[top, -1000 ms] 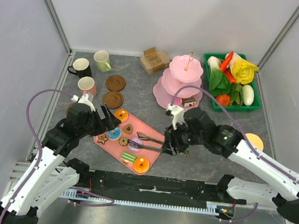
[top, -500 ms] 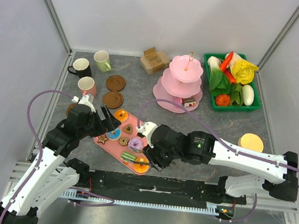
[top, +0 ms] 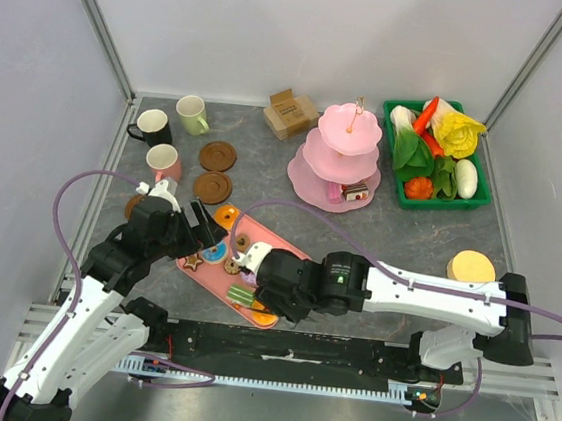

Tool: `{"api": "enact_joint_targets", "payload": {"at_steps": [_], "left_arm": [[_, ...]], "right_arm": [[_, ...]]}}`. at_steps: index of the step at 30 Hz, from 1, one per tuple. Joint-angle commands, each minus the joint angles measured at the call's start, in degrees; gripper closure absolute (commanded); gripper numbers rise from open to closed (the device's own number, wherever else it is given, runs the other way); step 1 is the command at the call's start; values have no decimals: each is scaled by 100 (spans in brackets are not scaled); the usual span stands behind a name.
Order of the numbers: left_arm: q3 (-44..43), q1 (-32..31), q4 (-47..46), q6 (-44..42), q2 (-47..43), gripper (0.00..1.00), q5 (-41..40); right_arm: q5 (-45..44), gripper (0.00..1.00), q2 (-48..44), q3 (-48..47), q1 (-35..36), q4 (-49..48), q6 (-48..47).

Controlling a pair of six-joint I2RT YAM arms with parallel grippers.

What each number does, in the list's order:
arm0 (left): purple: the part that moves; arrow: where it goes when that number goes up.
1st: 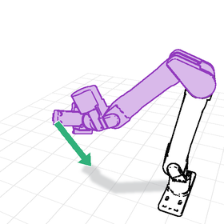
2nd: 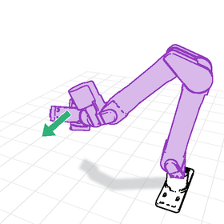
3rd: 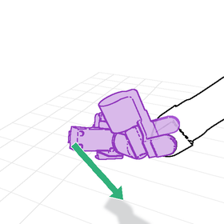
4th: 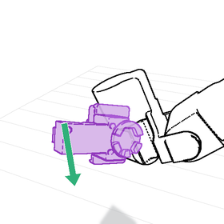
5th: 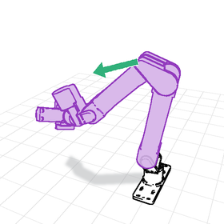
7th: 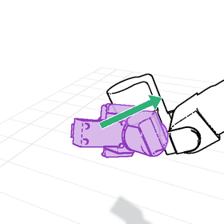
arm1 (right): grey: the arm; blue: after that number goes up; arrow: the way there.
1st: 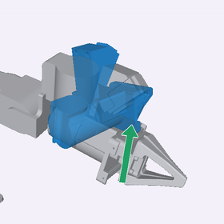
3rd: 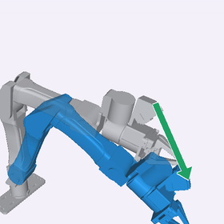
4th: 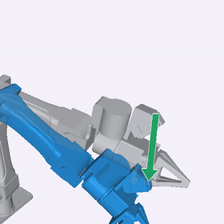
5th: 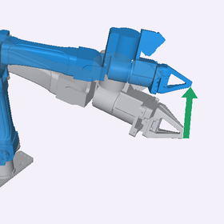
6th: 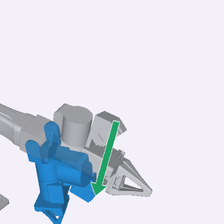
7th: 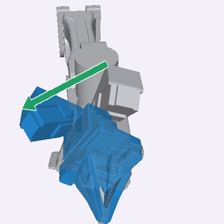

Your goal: Serve the afternoon tea

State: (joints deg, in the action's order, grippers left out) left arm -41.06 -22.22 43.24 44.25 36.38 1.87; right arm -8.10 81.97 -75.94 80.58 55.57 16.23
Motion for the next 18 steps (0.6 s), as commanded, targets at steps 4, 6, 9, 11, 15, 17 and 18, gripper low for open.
{"api": "enact_joint_targets", "payload": {"at_steps": [4, 6, 9, 11, 15, 17, 18], "left_arm": [[10, 7, -70, 49, -8, 1, 68], [1, 16, -53, 40, -26, 1, 42], [1, 16, -44, 31, -35, 1, 24], [-8, 16, -44, 22, -35, 1, 24], [-7, 7, -53, 22, -8, 1, -2], [-25, 7, -53, 5, 27, 1, -20], [-34, 16, -53, -4, 44, 1, -2]], "right_arm": [[-315, 47, 345, -535, 134, 50, -234], [-324, 47, 424, -597, 169, 50, -269], [-359, 47, 565, -676, 204, 129, -304], [-420, 48, 635, -711, 222, 164, -313], [-604, 48, 697, -711, 231, 191, -357], [-702, 49, 741, -720, 231, 191, -366], [-711, 49, 793, -712, 231, 182, -375]]}}
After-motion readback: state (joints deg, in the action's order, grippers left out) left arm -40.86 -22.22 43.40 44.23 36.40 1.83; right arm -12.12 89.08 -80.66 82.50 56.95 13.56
